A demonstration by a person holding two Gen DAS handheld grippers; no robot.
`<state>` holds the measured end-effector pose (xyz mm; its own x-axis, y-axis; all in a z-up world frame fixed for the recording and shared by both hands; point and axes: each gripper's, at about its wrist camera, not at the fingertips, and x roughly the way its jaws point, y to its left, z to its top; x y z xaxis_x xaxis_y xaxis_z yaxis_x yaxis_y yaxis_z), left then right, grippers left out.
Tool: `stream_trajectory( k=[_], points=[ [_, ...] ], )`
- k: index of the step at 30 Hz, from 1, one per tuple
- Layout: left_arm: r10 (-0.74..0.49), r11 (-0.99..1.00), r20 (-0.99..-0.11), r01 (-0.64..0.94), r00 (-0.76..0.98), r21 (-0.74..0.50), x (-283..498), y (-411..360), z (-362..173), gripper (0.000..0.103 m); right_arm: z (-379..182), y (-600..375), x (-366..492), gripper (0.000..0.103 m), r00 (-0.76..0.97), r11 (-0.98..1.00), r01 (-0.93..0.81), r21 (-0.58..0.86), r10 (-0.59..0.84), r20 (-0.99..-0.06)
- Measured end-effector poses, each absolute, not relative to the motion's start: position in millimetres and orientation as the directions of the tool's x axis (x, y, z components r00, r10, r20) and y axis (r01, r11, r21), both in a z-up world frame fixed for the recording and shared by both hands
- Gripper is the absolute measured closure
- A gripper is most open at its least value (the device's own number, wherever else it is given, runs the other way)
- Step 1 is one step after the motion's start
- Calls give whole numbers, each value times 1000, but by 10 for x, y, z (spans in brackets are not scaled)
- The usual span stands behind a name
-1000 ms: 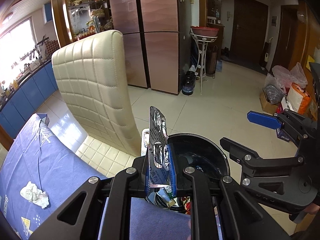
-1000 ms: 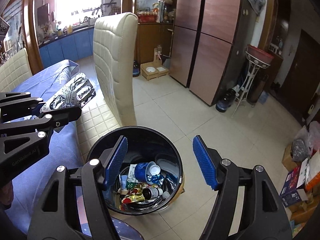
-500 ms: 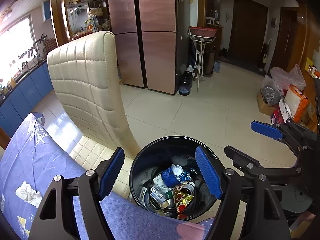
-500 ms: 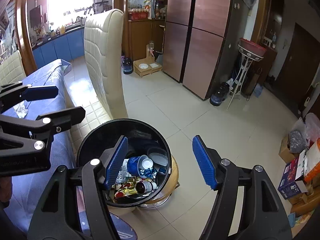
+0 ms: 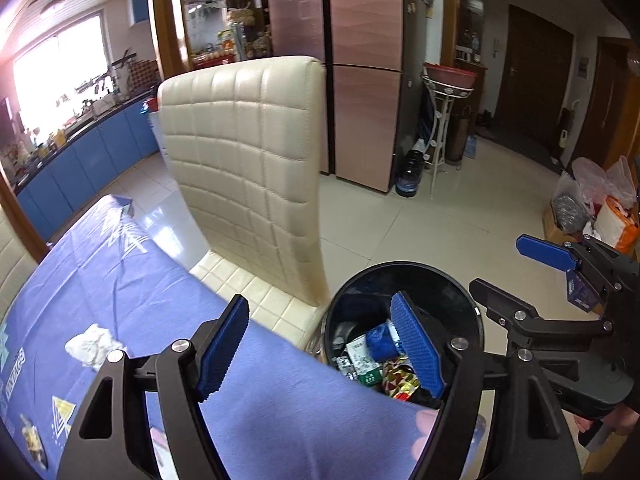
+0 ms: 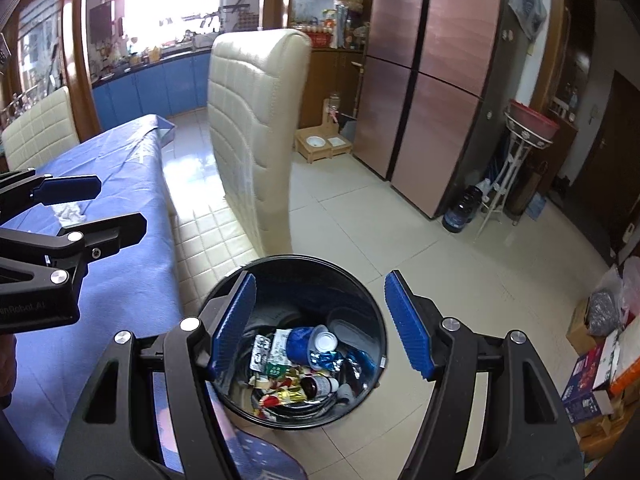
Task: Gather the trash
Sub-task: 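Move both tools back over the table toward the yellow wrapper and tissue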
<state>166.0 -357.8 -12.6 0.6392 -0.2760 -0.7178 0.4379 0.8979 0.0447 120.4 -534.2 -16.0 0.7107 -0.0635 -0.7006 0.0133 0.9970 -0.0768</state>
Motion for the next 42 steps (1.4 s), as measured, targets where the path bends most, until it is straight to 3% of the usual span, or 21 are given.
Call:
stream_trajectory(
  k=[25,42],
  points=[
    [91,996,-738,-77,668,53,1228,-1159,-177,31,-127,-3155,1596,27,664,900,-433,-52,279,-693],
    [226,959,-768,-276,600,66,1239,50,-426,31,-354,-2116,1995,25,599,848,-527,-50,330,-730]
  ],
)
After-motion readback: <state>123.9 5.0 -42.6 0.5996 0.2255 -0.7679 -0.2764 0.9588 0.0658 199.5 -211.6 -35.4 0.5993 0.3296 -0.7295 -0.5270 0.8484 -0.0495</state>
